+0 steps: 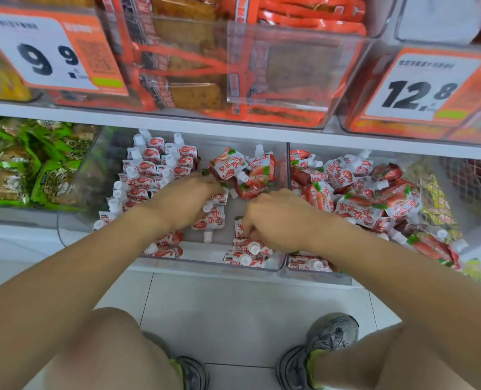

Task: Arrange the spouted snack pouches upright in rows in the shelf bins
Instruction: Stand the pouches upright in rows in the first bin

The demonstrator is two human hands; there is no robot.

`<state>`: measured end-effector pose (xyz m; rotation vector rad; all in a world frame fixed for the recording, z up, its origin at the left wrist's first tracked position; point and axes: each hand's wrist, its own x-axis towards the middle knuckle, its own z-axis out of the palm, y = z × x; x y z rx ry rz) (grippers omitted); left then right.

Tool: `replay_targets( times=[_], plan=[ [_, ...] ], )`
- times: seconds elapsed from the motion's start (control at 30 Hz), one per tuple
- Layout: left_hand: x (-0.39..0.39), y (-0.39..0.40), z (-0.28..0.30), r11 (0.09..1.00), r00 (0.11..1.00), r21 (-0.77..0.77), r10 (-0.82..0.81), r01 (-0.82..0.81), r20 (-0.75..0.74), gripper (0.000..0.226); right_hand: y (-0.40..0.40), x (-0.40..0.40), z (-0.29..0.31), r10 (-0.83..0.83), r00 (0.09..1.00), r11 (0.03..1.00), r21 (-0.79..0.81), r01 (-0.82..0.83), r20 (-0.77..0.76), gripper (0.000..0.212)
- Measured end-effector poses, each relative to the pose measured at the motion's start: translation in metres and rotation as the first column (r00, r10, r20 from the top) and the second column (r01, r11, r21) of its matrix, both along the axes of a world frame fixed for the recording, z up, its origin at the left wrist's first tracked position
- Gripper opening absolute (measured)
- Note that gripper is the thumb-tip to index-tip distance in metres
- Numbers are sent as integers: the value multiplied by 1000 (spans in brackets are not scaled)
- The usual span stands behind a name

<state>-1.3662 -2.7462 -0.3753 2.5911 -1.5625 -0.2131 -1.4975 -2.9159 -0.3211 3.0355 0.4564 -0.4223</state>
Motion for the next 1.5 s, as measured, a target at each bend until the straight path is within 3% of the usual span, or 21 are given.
replay_targets(
  times=[0.07,0.2,0.4,0.5,0.63,0.77,0.93,1.0,1.1,1.2,1.27,1.33,1.4,1.5],
  plan=[
    [-1,-3,8,993,997,-107,51,-57,-63,31,0,0,1,18,1000,1000,-15,-18,-9,19],
    [-5,-1,22,953,961,-230,142,-197,-238,15,3,5,5,26,998,999,-23,-27,-59,10],
    [-18,-23,15,918,941,-323,125,-230,-314,8,-7,3,16,-19,994,983,181,39,-107,20],
    [-20,-34,2,939,893,-293,33,-181,-448,12,-14,-4,8,-30,999,969,244,33,-13,19],
    [-24,-39,-9,978,765,-185,-42,-102,-643,3,-20,-8,-6,-43,992,986,168,22,122,20],
    [-9,-29,-11,1000,735,-20,-9,-5,-678,21,-23,-5,-3,-113,991,983,150,102,71,34],
    [-21,-40,-13,994,750,-91,-99,52,-654,20,-20,-1,-1,-151,986,978,152,140,68,28],
    [-25,-44,-16,994,758,-103,-98,42,-645,21,-18,-1,-2,-162,983,980,130,150,90,38],
    [-18,-42,-14,997,778,-31,-73,68,-624,14,-14,1,0,-97,990,995,38,94,99,53],
    [-4,-28,3,996,724,57,-14,73,-690,9,-10,11,4,-8,999,998,-57,10,35,46],
    [6,-17,5,1000,715,25,19,-2,-699,37,-9,22,5,24,998,999,-45,-27,-62,32],
    [9,-11,4,997,832,70,61,-27,-552,56,-9,33,3,60,991,996,-52,-67,-122,29],
    [5,-14,1,980,939,199,47,24,-342,69,-11,44,2,76,982,994,-65,-89,-172,36],
    [-3,-23,1,927,985,366,-18,81,-174,101,-11,55,1,15,953,1000,0,-15,-303,63]
  ],
)
